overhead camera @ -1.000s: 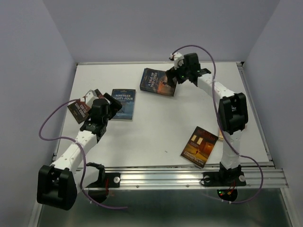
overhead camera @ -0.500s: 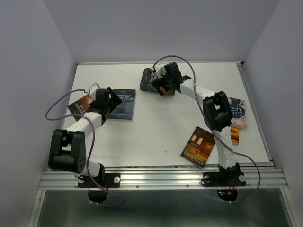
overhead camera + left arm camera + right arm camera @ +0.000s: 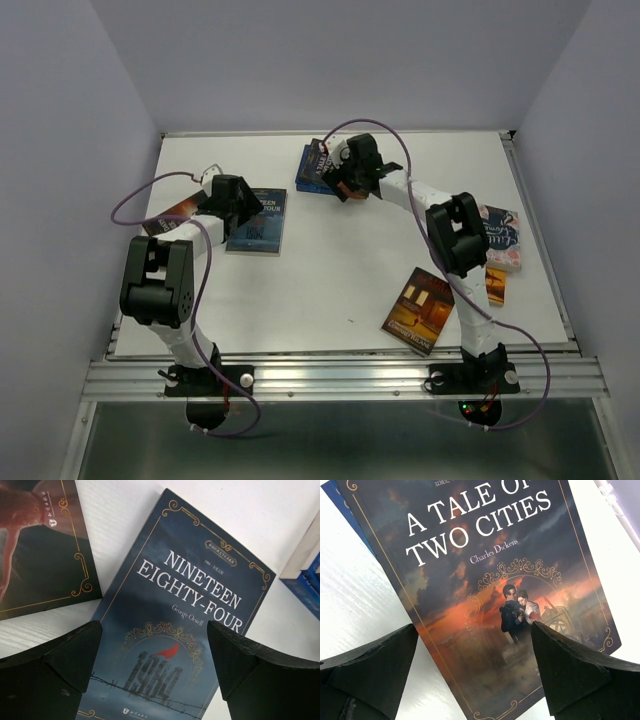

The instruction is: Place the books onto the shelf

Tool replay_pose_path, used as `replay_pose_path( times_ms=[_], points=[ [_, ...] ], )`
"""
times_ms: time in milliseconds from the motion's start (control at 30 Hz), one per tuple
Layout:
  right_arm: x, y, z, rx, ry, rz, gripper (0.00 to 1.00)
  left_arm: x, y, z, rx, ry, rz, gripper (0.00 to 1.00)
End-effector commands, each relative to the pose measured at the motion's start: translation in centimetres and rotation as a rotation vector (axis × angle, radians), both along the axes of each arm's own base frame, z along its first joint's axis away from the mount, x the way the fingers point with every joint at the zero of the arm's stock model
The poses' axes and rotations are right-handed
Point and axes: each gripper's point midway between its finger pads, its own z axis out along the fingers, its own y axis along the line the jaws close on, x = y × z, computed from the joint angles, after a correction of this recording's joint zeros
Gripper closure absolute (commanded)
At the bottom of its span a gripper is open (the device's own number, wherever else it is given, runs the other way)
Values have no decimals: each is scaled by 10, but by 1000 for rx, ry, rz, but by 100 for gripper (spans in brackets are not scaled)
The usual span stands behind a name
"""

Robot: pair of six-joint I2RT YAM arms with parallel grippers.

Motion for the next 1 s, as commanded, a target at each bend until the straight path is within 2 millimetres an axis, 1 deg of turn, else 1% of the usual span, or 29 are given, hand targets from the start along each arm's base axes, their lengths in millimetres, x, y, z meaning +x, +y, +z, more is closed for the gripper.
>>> replay_pose_path(
  times_ms=[0, 33, 67, 100, 133, 167, 200, 233, 267, 300, 333, 400, 433, 467, 500, 533, 567, 600, 633, 667, 700, 733, 767, 800, 833, 867, 900, 933, 967],
  points=[
    [-16, 15, 33, 107, -12, 75, 0, 8, -1, 6, 31, 3, -40, 1],
    [-29, 20, 51, 166, -4, 95, 0, 6, -1, -3, 40, 32, -44, 1],
    [-33, 19, 61, 189, -11, 85, 0, 4, -2, -7, 44, 53, -49, 1],
    [-39, 21, 93, 254, -51, 89, 0, 4, 1, -13, 62, 77, -35, 1],
    [-45, 21, 102, 283, -57, 88, 0, -5, 4, -22, 85, 128, -23, 1],
    [-51, 21, 111, 312, -62, 86, 0, -6, 7, -25, 105, 144, -11, 1],
    [-59, 18, 109, 346, -50, 68, 0, -12, 10, -30, 143, 177, 3, 2],
    [-66, 17, 115, 368, -53, 64, 0, -16, 9, -34, 160, 202, 0, 2],
    [-78, 11, 123, 388, -57, 54, 0, -22, 6, -42, 182, 245, -33, 8],
    [-78, 12, 146, 429, -101, 53, 0, -29, 4, -50, 194, 281, -53, 11],
    [-87, 8, 155, 469, -109, 38, 0, -35, 3, -58, 214, 325, -73, 14],
    [-96, 6, 163, 517, -116, 30, 0, -44, -5, -62, 260, 355, -96, 21],
    [-102, 3, 155, 527, -93, 10, 0, -53, -6, -66, 287, 392, -105, 21],
    [-108, 1, 163, 550, -101, 7, 0, -58, -6, -67, 317, 411, -104, 22],
    [-112, 1, 165, 571, -88, 2, 0, -63, -12, -67, 333, 424, -122, 31],
    [-116, 0, 164, 582, -76, -1, 0, -68, -17, -69, 345, 435, -140, 33],
    [-121, -2, 156, 583, -57, -8, 0, -76, -31, -69, 356, 442, -184, 33],
    [-127, -3, 160, 595, -57, -4, 0, -82, -44, -71, 331, 449, -239, 33],
    [-132, -4, 151, 595, -40, -4, 0, -89, -57, -72, 320, 448, -283, 32],
    [-136, -5, 150, 617, -23, -20, 0, -93, -65, -73, 304, 452, -304, 32],
    [-138, -7, 153, 625, -27, -25, 0, -103, -75, -77, 265, 470, -335, 32],
    [-141, -8, 150, 631, -17, -33, 0, -109, -83, -79, 247, 479, -354, 32],
    [-144, -9, 149, 636, -10, -40, 0, -119, -96, -81, 240, 484, -392, 32],
    [-148, -12, 140, 632, 8, -53, 0, -129, -101, -85, 245, 496, -413, 32],
    [-152, -13, 140, 642, 18, -58, 0, -135, -107, -84, 245, 496, -418, 32],
    [-154, -15, 136, 645, 29, -73, 0, -142, -112, -84, 241, 505, -426, 31],
    [-156, -17, 131, 650, 42, -95, 0, -152, -124, -84, 221, 515, -456, 31],
    [-159, -22, 121, 674, 80, -158, 0, -160, -130, -81, 182, 518, -437, 31],
    [-160, -25, 116, 686, 99, -196, 0, -164, -137, -77, 150, 516, -441, 31]
  ],
)
